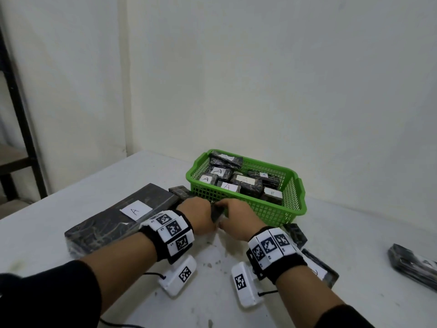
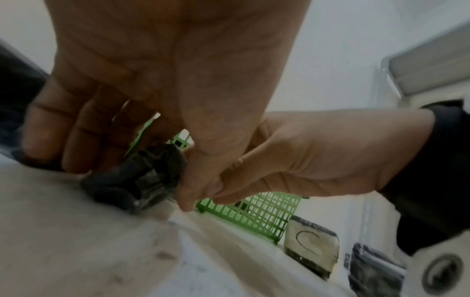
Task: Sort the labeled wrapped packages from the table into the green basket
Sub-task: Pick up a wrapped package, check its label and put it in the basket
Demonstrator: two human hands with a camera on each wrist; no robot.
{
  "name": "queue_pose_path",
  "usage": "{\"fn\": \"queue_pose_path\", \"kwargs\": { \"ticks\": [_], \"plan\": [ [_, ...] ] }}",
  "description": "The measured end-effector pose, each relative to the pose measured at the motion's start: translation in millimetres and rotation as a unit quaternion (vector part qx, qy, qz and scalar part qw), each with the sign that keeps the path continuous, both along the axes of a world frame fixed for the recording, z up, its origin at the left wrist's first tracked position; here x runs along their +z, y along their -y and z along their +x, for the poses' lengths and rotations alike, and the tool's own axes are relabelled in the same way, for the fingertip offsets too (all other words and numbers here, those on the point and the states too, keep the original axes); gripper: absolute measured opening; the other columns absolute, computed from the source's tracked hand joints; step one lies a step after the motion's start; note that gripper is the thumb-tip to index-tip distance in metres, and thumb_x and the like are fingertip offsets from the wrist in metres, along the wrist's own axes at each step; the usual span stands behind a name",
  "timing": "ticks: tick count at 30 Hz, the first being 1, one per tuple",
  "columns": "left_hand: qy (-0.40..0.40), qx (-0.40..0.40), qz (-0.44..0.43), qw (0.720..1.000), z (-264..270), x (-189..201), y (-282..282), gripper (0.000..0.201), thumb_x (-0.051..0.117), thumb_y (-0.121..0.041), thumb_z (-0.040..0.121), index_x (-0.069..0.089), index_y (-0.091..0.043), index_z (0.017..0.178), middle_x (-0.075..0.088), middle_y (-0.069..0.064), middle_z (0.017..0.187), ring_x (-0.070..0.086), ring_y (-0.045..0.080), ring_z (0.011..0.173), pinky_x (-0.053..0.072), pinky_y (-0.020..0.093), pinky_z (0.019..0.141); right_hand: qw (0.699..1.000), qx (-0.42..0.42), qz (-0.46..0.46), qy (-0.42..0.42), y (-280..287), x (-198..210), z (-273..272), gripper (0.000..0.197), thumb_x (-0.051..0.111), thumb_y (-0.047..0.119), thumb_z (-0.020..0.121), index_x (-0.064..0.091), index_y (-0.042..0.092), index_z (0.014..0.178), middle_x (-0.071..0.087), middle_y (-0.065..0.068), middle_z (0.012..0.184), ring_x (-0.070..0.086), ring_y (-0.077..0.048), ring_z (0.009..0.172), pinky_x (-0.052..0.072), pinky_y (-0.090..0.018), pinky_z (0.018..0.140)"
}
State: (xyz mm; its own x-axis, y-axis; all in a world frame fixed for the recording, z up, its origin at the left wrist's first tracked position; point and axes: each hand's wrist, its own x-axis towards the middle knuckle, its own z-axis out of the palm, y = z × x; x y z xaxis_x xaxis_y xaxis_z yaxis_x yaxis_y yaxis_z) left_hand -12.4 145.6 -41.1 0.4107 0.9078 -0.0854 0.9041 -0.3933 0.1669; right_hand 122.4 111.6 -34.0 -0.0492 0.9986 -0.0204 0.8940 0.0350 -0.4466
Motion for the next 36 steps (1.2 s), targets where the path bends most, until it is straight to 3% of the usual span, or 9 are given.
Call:
{"fn": "queue_pose_path", "kwargs": {
  "ticks": [3, 7, 11, 14, 19, 23, 29, 33, 36],
  "plan": [
    [0.046, 0.019, -0.010, 0.999, -2.2, -0.1, -5.3, 0.027, 0.063, -0.036, 0.095, 0.053, -0.017, 0.079, 0.055, 0.001, 0.074, 0.057, 0.024, 0.077, 0.045, 0.032, 0.068, 0.999, -0.033, 0.009, -0.031, -2.4, -3.6, 6.0, 0.044, 0.066, 0.000, 0.092, 0.069, 0.015, 0.133, 0.071, -0.007, 0.129, 0.064, -0.023, 0.122, 0.049, -0.026, 0.095],
    [0.095, 0.017, -0.050, 0.994, -7.3, 8.0, -7.3, 0.024, 0.073, -0.026, 0.086, 0.065, -0.011, 0.103, 0.067, 0.007, 0.099, 0.061, 0.022, 0.085, 0.053, 0.036, 0.072, 0.997, -0.050, -0.006, -0.063, 1.5, -6.4, 15.5, 0.026, 0.072, 0.018, 0.093, 0.075, 0.015, 0.119, 0.074, -0.002, 0.106, 0.065, -0.017, 0.096, 0.050, -0.023, 0.071],
    [0.208, 0.012, -0.133, 0.969, -10.2, 17.0, -5.4, 0.025, 0.081, -0.013, 0.082, 0.067, -0.017, 0.103, 0.073, 0.005, 0.090, 0.066, 0.015, 0.066, 0.060, 0.030, 0.065, 0.976, -0.088, -0.009, -0.197, 6.6, -9.3, 30.1, 0.026, 0.081, 0.032, 0.090, 0.066, 0.021, 0.108, 0.073, -0.003, 0.106, 0.073, -0.024, 0.099, 0.061, -0.044, 0.090],
    [0.263, -0.016, -0.123, 0.957, -12.5, 20.1, -0.5, 0.031, 0.087, -0.014, 0.077, 0.068, -0.025, 0.099, 0.075, 0.002, 0.097, 0.072, 0.021, 0.080, 0.060, 0.036, 0.080, 0.937, -0.107, 0.000, -0.332, 15.6, -5.5, 43.3, 0.028, 0.083, 0.023, 0.089, 0.061, 0.014, 0.105, 0.077, -0.019, 0.102, 0.076, -0.032, 0.085, 0.061, -0.057, 0.091],
    [0.353, -0.071, -0.086, 0.929, -9.2, 30.8, 11.5, 0.038, 0.091, -0.015, 0.072, 0.072, -0.028, 0.103, 0.074, -0.003, 0.099, 0.072, 0.020, 0.091, 0.058, 0.033, 0.082, 0.890, -0.095, 0.019, -0.446, 37.2, 2.2, 64.9, 0.043, 0.085, 0.019, 0.086, 0.067, 0.008, 0.123, 0.075, -0.016, 0.115, 0.079, -0.025, 0.086, 0.064, -0.040, 0.088],
    [0.454, -0.098, -0.135, 0.875, 2.2, 23.5, 17.2, 0.043, 0.091, -0.018, 0.076, 0.071, -0.023, 0.113, 0.077, -0.002, 0.105, 0.074, 0.016, 0.099, 0.060, 0.030, 0.090, 0.893, -0.081, 0.096, -0.431, 56.1, 2.0, 80.2, 0.044, 0.087, 0.019, 0.082, 0.074, 0.012, 0.124, 0.080, -0.006, 0.110, 0.079, -0.015, 0.098, 0.063, -0.027, 0.087],
    [0.551, -0.098, -0.173, 0.810, 18.1, 3.8, 23.3, 0.040, 0.088, -0.008, 0.078, 0.074, -0.013, 0.115, 0.080, 0.004, 0.107, 0.076, 0.018, 0.104, 0.059, 0.029, 0.094, 0.889, -0.081, 0.108, -0.438, 66.4, -12.7, 92.5, 0.059, 0.092, 0.035, 0.071, 0.075, 0.022, 0.126, 0.078, 0.000, 0.119, 0.075, -0.015, 0.111, 0.059, -0.039, 0.101],
    [0.574, -0.111, -0.207, 0.784, 25.9, -3.4, 25.7, 0.048, 0.086, -0.009, 0.078, 0.072, -0.015, 0.123, 0.078, 0.002, 0.116, 0.073, 0.016, 0.112, 0.056, 0.031, 0.100, 0.873, -0.082, 0.157, -0.455, 65.5, -17.3, 95.3, 0.037, 0.089, 0.018, 0.079, 0.080, 0.017, 0.114, 0.081, -0.006, 0.109, 0.078, -0.020, 0.104, 0.062, -0.030, 0.089],
    [0.589, -0.103, -0.211, 0.773, 25.7, -7.9, 25.7, 0.048, 0.084, -0.009, 0.080, 0.071, -0.015, 0.125, 0.078, 0.005, 0.116, 0.073, 0.019, 0.112, 0.056, 0.037, 0.103, 0.869, -0.063, 0.157, -0.465, 67.8, -17.6, 98.3, 0.042, 0.089, 0.019, 0.076, 0.078, 0.017, 0.117, 0.081, -0.006, 0.111, 0.078, -0.017, 0.104, 0.062, -0.029, 0.090]
  ]
}}
